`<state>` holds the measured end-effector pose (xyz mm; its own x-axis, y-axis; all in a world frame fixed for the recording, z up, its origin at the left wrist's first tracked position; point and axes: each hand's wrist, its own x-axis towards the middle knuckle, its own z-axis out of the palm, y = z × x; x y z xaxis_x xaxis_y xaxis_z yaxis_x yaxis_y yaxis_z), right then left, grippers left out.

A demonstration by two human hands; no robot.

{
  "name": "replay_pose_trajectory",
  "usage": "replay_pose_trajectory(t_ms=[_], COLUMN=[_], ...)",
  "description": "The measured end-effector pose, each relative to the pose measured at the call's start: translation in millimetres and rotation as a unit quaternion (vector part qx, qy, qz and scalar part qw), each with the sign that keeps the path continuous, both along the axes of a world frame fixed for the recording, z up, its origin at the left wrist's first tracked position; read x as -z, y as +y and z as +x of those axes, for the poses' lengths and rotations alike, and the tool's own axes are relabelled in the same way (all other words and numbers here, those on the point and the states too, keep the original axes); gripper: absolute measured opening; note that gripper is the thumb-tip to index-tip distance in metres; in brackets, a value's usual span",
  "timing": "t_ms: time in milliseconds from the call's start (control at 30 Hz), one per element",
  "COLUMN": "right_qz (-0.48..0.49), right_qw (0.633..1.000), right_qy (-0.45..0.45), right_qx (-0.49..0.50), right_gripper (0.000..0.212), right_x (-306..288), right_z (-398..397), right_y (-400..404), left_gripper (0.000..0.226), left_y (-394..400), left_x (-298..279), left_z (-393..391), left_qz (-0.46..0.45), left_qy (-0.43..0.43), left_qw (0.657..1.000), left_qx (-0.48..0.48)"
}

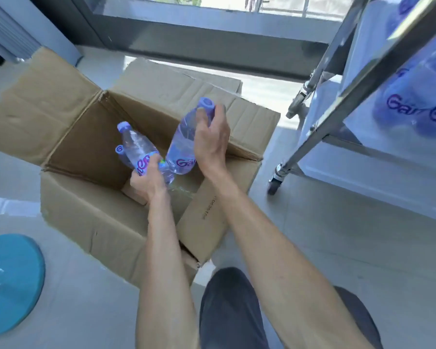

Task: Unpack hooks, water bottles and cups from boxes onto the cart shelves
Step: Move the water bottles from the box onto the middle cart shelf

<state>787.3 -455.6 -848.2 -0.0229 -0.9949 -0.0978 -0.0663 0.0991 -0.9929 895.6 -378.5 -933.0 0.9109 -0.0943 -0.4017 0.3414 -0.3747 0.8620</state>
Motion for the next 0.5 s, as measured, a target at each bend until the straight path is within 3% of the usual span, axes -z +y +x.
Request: replay_pose_trajectory(t_ms=[67,133,233,267,367,500], right_qz=[0.062,0.119,0.204,0.218,0.225,0.159], right_qw=[0.994,0.972,0.867,0.844,0.867,0.912], right_qy=[-0.06,-0.182,-0.449,-0.488,-0.444,-0.368], right_qx=[0.065,0.092,0.073,0.057,0.024,0.092], right_gripper=[0.013,0.021,0.046,0.049,0.022,0.022], right_x=[-18.8,-30.6,-41.3,-40.4,-37.7,-48.0], right_z=[-36.7,-83.8,-169.0,-198.8,-282.6,-360.6], right_y=[-5.7,-8.0,18.3,35.1,112.0,186.5], left_gripper=[0.048,0.04,0.041,0.042,0.034,0.049], left_y=[20.3,46.5,85.6,95.3,117.1,136.9], left_x=[-26.0,-47.2,-76.0,-86.5,-114.9,-148.7], left_z=[-22.8,-55.0,-120.7,-145.9,-215.5,-290.9], left_qz=[-0.05,-0.124,-0.215,-0.248,-0.331,-0.35], left_qy=[-0.05,-0.048,0.035,0.071,0.208,0.345], left_qw=[0.996,0.984,0.956,0.941,0.871,0.773], left_qx=[0.058,0.123,0.197,0.22,0.298,0.401])
